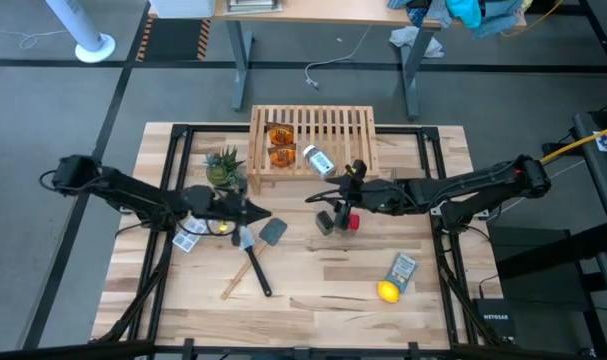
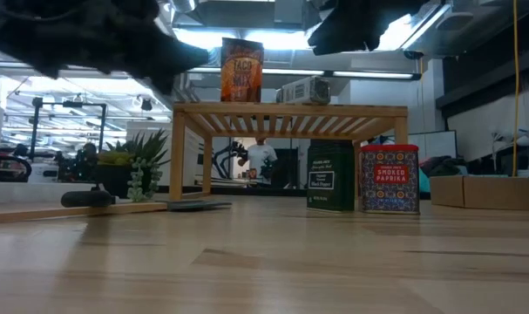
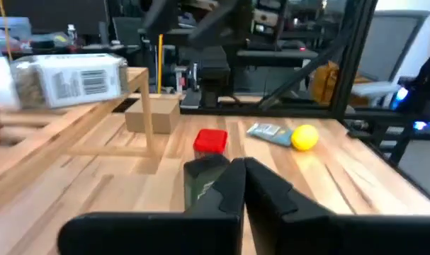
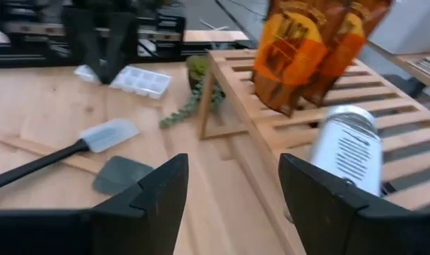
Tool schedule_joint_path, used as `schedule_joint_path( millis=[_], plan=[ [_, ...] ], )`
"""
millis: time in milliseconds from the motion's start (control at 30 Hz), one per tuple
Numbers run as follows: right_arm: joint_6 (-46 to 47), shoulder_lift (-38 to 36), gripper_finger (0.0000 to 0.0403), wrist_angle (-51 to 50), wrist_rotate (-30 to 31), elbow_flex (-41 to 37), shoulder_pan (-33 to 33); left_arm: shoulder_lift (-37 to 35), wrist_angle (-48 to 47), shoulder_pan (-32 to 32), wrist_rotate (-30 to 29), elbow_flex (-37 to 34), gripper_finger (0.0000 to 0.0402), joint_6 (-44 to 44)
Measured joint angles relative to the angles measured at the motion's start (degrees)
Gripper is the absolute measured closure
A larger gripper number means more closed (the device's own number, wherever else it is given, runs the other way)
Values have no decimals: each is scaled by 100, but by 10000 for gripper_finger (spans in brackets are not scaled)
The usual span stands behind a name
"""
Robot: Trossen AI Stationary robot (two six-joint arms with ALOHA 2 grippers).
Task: Shelf spices
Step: Put the white seasoning bottle on the shelf
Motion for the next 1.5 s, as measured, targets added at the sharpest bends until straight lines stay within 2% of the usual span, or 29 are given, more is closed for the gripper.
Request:
schedule_joint_path(
  millis=[333,567,733,933,1267,1500],
  plan=[
    [315,0,177,-593,205,-1,2,1211,-18,229,-721,1232,401,533],
    [307,-45,178,-1067,836,-1,2,1829,-27,603,-730,1762,401,502],
    [285,-123,178,-1037,881,-1,-22,2301,-30,742,-730,2168,401,498],
    [161,-229,178,-1106,936,1,-453,2806,-23,769,-728,2717,401,544],
    [137,-232,178,-1464,797,-1,-1133,2984,-21,769,-744,2964,401,625],
    [-16,-232,178,-1352,830,-1,-1178,2984,-51,774,-1241,2964,401,634]
  ],
)
